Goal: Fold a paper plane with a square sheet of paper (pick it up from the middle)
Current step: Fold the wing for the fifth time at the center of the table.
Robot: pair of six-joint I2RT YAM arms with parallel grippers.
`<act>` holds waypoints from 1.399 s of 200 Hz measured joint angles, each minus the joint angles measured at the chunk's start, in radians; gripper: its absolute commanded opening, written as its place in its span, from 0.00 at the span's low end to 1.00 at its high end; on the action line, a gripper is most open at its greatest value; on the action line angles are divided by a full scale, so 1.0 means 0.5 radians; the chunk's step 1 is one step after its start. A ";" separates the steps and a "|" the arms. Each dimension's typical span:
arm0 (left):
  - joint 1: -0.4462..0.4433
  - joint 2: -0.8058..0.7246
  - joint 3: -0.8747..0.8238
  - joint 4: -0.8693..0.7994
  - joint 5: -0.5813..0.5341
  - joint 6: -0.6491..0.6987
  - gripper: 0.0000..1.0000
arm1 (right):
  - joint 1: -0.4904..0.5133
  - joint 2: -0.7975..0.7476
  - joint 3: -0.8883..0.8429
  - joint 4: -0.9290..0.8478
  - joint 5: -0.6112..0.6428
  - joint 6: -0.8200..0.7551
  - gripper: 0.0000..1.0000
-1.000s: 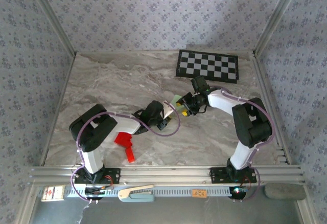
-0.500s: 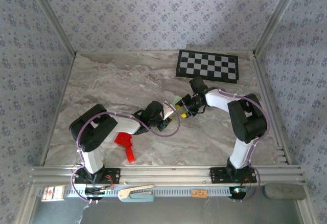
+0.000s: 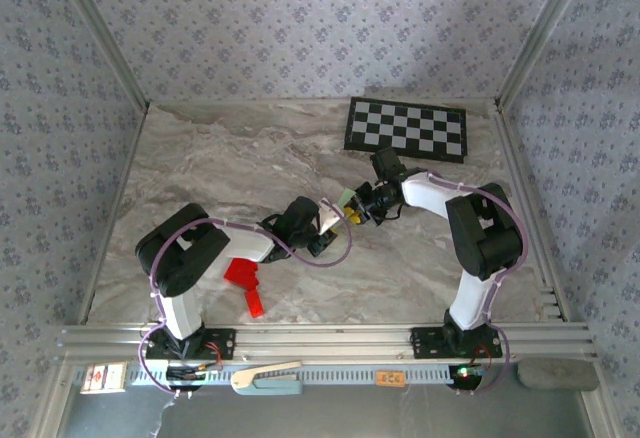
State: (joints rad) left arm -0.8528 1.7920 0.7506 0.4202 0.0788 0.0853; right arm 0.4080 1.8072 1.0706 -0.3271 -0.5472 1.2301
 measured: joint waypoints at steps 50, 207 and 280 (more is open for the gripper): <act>0.000 -0.001 -0.013 -0.004 0.005 0.001 0.26 | -0.002 0.000 0.000 -0.015 0.001 0.000 0.14; 0.143 -0.024 0.000 -0.108 0.282 -0.201 0.06 | -0.071 -0.094 0.024 -0.134 0.056 -0.161 0.63; 0.268 -0.021 0.250 -0.445 0.559 -0.478 0.00 | -0.146 -0.244 0.040 -0.200 0.188 -0.420 0.63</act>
State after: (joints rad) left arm -0.7189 1.7817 0.8757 0.1978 0.3584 -0.1539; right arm 0.3351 1.6852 1.0904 -0.4271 -0.4530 1.0199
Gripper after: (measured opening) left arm 0.052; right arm 0.636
